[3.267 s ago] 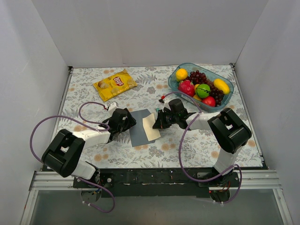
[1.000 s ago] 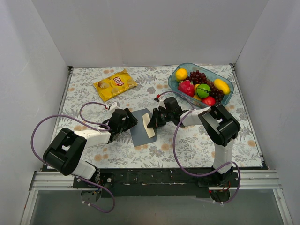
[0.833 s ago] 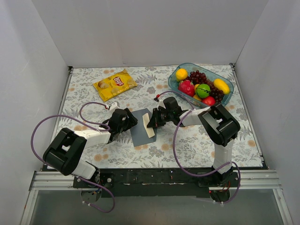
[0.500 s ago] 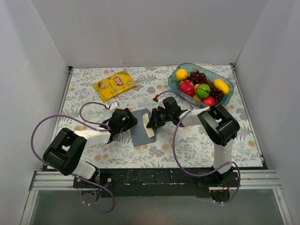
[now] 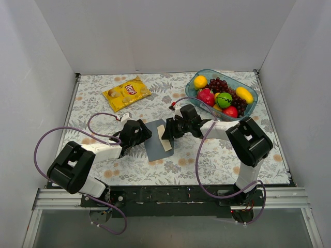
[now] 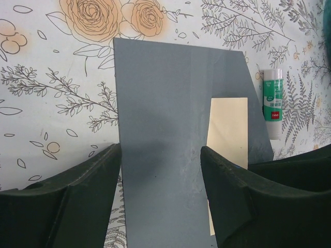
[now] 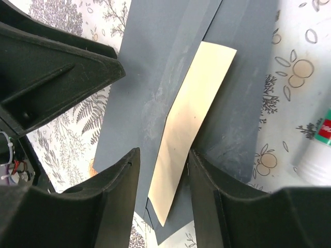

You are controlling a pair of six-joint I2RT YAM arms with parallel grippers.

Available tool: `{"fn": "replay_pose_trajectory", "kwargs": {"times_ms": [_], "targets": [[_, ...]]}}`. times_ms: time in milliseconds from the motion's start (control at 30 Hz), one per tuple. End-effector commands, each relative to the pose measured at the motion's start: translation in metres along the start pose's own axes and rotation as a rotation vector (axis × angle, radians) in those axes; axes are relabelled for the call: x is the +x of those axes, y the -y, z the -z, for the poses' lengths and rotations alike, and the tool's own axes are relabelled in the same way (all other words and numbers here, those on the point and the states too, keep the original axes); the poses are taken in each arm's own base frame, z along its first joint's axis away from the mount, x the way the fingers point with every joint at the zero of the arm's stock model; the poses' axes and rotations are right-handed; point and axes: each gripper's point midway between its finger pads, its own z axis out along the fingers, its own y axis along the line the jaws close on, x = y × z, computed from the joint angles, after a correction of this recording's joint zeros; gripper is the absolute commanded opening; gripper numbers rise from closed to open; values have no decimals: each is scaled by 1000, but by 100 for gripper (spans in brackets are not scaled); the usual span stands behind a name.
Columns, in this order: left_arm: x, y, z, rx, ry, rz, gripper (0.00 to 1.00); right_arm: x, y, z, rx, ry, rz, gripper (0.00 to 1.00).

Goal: Place the letter into the envelope and seal it
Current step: Place the letter in the envelope.

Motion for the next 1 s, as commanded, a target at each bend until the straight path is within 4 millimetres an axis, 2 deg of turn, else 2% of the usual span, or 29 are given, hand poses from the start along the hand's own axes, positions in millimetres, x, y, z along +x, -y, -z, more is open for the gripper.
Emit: {"fn": "replay_pose_trajectory", "kwargs": {"times_ms": [0, 433, 533, 667, 967], "targets": [[47, -54, 12, -166, -166, -42, 63, -18, -3, 14, 46, 51, 58, 50], [45, -53, 13, -160, -160, -47, 63, -22, 7, 11, 94, 47, 71, 50], [46, -54, 13, -161, -162, -46, 63, -22, 8, 9, 96, 45, 73, 45], [46, -53, 12, -160, -166, -50, 63, -19, 12, 6, 104, 35, 67, 33], [47, -51, 11, -150, -172, -60, 63, -12, 21, 0, 126, 15, 54, 32]]}}
